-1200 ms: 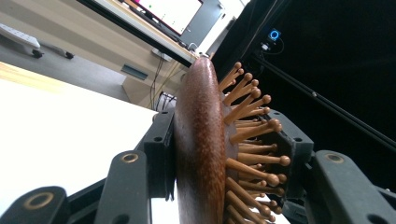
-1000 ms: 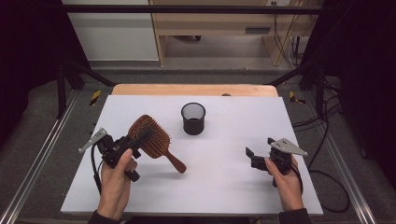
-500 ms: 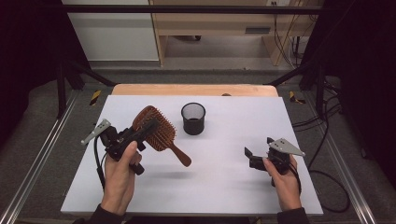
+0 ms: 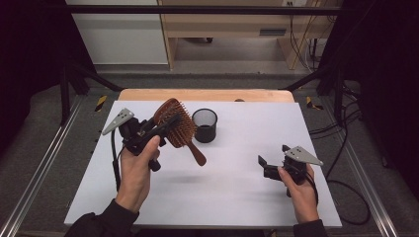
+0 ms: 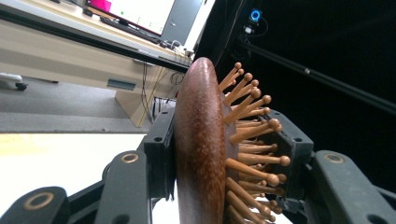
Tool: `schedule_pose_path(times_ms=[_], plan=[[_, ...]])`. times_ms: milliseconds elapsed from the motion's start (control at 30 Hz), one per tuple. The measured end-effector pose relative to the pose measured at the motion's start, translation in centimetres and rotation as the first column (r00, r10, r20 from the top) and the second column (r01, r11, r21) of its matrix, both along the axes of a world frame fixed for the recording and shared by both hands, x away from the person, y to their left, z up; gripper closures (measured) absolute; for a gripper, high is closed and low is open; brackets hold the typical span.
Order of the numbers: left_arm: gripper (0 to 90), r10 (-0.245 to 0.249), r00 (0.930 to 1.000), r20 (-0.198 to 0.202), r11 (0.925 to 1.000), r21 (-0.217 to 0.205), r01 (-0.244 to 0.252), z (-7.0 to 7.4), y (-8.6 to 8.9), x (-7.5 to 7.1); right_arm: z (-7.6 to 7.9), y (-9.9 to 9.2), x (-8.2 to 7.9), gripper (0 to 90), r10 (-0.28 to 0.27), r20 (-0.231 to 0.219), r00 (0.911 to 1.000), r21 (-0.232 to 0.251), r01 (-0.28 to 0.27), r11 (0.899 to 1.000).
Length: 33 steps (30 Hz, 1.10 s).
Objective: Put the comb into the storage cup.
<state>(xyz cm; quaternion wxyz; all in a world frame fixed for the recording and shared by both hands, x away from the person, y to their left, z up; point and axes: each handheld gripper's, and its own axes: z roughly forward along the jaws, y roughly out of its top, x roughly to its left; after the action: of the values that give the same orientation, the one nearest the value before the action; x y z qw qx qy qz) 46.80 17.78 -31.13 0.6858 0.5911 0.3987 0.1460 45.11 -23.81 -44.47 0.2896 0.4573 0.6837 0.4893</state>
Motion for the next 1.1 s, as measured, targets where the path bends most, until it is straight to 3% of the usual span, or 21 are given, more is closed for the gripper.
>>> schedule_pose_path(times_ms=[100, 333, 633, 833, 1100], plan=[[50.7, -0.008, 0.9999, 0.010, 0.9992, 0.039, 0.007, 0.7, -0.7, 0.4, -0.1, -0.1, 0.1, 3.1, 0.001, -0.003, 1.0000, -0.001, -0.001, 1.000], [50.7, -0.003, 0.9997, 0.023, 0.9989, 0.046, 0.002, 1.9, -1.4, 1.3, 0.0, 0.1, 0.0, 3.1, 0.006, -0.002, 1.0000, -0.006, -0.006, 1.000], [50.7, 0.024, 0.9992, 0.034, 0.9995, 0.022, -0.025, 3.0, -1.5, 2.5, -0.1, 0.1, 0.0, 3.1, 0.005, -0.004, 1.0000, -0.007, -0.005, 1.000], [50.7, 0.032, 0.9991, 0.026, 0.9993, -0.022, -0.032, 3.5, -1.6, 3.4, -0.1, 0.0, 0.0, 3.1, 0.005, -0.003, 1.0000, -0.006, -0.005, 1.000], [50.6, 0.046, 0.9982, 0.038, 0.9981, -0.043, -0.044, 4.9, -2.6, 5.1, -0.1, 0.2, 0.0, 3.1, 0.008, -0.005, 1.0000, -0.002, -0.008, 1.000]])
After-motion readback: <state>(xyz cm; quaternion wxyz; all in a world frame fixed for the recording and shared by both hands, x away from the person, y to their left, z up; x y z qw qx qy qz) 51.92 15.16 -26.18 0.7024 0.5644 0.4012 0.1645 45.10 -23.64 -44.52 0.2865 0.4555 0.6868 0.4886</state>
